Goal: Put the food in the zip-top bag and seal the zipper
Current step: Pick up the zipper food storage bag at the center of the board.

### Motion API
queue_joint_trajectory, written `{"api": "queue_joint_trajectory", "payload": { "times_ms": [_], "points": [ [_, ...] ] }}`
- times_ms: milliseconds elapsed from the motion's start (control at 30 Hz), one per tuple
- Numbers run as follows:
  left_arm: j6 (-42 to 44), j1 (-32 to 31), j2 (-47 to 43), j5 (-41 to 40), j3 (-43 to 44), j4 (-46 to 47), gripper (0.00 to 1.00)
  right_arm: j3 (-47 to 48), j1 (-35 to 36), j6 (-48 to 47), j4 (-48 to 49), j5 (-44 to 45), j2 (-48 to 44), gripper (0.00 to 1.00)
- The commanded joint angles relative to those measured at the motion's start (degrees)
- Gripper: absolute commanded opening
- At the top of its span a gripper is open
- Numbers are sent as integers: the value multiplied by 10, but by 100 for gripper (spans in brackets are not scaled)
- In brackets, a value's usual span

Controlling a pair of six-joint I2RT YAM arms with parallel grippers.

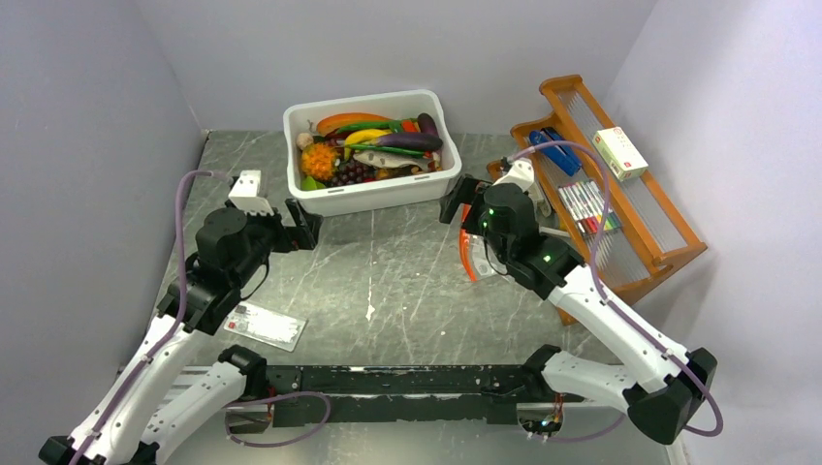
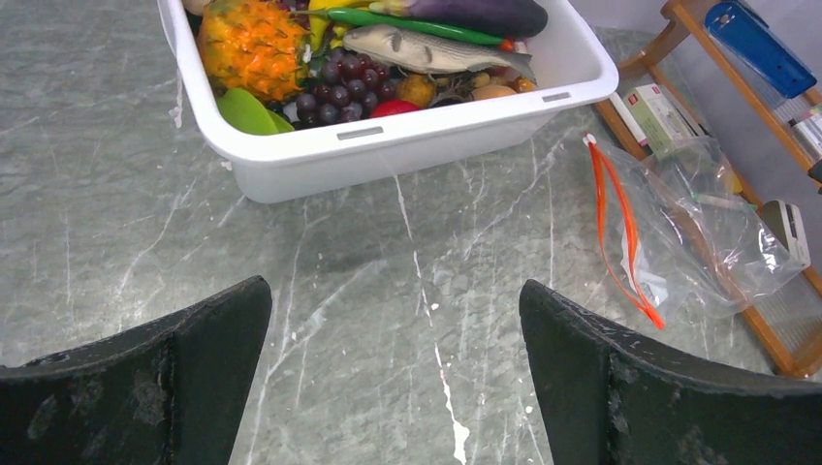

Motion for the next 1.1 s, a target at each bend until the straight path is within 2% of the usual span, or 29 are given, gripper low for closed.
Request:
{"api": "queue_joint_trajectory", "payload": {
  "times_ms": [0, 67, 167, 300, 333, 433, 467, 600, 800, 933, 1067],
  "points": [
    [32, -4, 0, -5, -10, 20, 99, 14, 3, 10, -34, 43, 19, 100],
    [44, -4, 1, 5, -16, 26, 99, 27, 3, 28, -79, 86, 29, 100],
    [66, -4, -3, 12, -35, 37, 99, 10, 1, 18, -81, 117, 34, 99],
    [75, -4, -5, 6, -47, 38, 99, 15, -7, 14, -108, 130, 82, 87],
    [76, -4, -5, 6, -46, 37, 99, 17, -9, 15, -117, 134, 97, 81],
    [79, -4, -3, 1, -47, 36, 99, 16, -13, 17, -131, 146, 142, 46],
    [80, -4, -2, 1, -46, 35, 99, 14, -13, 18, -133, 146, 157, 39],
    [82, -4, -4, -2, -48, 31, 99, 7, -13, 8, -119, 123, 202, 29],
    [83, -4, -19, -13, -52, 34, 99, -7, -14, -10, -84, 107, 251, 28],
    [83, -4, -29, -13, -56, 37, 99, -22, -16, -28, -68, 119, 278, 43],
    [84, -4, -31, -13, -56, 38, 99, -30, -27, -53, -35, 119, 301, 49]
  ]
}}
